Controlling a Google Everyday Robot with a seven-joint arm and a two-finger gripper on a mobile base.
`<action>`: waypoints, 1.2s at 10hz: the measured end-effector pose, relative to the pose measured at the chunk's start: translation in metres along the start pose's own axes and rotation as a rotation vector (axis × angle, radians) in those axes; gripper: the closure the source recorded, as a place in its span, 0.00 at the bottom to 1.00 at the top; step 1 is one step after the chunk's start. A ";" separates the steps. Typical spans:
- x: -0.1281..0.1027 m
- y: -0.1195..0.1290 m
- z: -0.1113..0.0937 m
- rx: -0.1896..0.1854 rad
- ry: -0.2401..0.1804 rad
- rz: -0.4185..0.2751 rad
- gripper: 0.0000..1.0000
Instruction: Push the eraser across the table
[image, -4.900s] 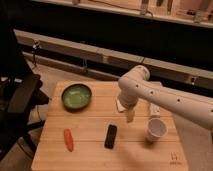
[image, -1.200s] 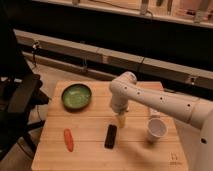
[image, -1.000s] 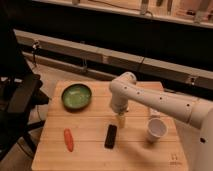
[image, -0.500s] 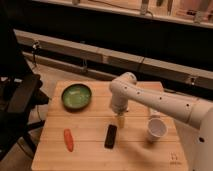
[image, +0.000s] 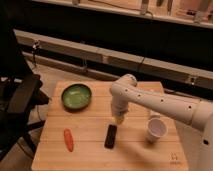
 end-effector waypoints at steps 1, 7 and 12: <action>0.001 0.006 0.005 -0.008 -0.003 0.002 0.90; 0.017 0.035 0.021 -0.053 -0.004 0.010 1.00; 0.012 0.050 0.051 -0.132 0.008 0.002 1.00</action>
